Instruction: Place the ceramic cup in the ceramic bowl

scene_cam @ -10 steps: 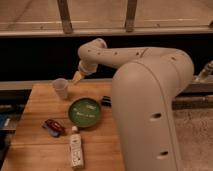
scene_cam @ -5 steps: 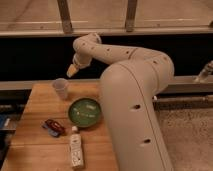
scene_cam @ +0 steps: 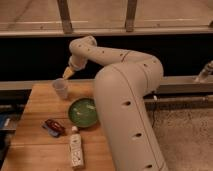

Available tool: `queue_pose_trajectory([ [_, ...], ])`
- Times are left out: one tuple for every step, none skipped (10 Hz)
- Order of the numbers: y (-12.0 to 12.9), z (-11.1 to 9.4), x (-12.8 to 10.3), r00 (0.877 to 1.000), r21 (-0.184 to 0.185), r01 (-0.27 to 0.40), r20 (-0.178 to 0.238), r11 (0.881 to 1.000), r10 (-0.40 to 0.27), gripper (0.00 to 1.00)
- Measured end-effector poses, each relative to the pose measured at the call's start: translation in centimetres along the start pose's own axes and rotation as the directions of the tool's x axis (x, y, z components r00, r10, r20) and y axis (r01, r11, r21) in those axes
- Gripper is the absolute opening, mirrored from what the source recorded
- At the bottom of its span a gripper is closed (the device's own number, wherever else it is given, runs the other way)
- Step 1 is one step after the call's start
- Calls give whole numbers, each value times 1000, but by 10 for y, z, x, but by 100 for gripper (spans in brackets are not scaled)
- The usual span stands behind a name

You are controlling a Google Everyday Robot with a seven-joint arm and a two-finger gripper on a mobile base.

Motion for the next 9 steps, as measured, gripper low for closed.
queue_pose_trajectory([
  [2, 13, -1, 1000, -21, 5, -8, 1000, -5, 80],
  [5, 23, -3, 1000, -38, 9, -13, 999, -9, 80],
  [9, 35, -3, 1000, -56, 10, -19, 998, -11, 80],
  [9, 48, -1, 1000, -74, 3, -23, 997, -5, 80],
  [9, 58, 1, 1000, -91, -4, -27, 996, 2, 80],
  [13, 64, 0, 1000, -105, -6, -30, 994, 3, 80],
  [17, 73, 0, 999, -121, -9, -36, 993, 5, 80],
  [18, 80, 1, 999, -135, -15, -39, 991, 9, 80],
  [21, 86, 3, 999, -152, -15, -45, 988, 8, 75],
])
